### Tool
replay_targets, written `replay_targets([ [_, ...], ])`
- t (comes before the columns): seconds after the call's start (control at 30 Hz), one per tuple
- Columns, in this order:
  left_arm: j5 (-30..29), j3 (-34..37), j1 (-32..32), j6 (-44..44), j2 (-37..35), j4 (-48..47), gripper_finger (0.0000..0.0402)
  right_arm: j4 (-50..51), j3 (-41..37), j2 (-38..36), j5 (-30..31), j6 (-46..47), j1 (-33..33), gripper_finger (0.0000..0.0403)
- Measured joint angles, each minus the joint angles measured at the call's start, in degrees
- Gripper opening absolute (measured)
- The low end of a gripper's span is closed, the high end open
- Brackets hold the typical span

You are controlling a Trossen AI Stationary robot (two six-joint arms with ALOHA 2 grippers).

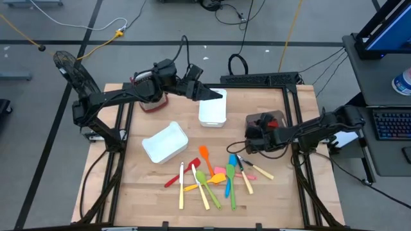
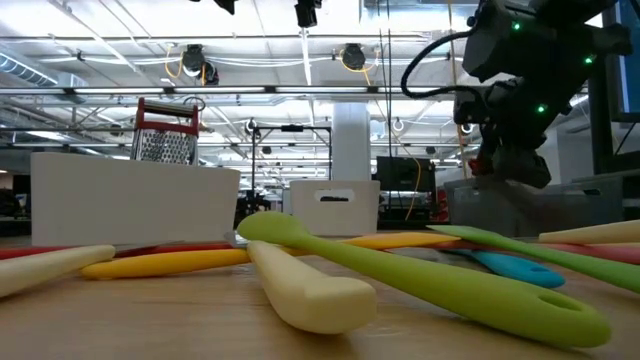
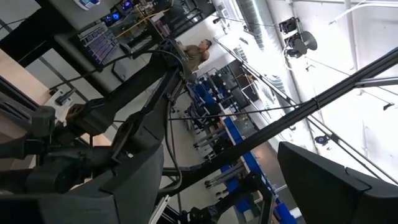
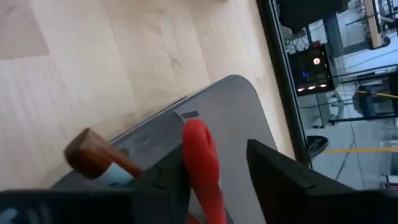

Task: Pick & Place Kitchen Items
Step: Put the red serving spoon into the black bin

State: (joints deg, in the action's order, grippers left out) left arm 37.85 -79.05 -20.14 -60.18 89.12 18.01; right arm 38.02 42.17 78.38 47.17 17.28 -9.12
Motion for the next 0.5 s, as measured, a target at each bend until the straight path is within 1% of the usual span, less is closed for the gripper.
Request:
replay_targets([
  [0.23,0.92,0.0,-0.02,0.15,0.0,-0.01,0.0322,-0.2,0.02,-5.07,-1.7,-0.06,-2.66,0.0194],
  [0.5,0.9,0.02,-0.09,0.5,0.0,-0.01,0.0313,0.04,0.02,-11.52,-0.99,-1.51,-3.7,0.0216],
])
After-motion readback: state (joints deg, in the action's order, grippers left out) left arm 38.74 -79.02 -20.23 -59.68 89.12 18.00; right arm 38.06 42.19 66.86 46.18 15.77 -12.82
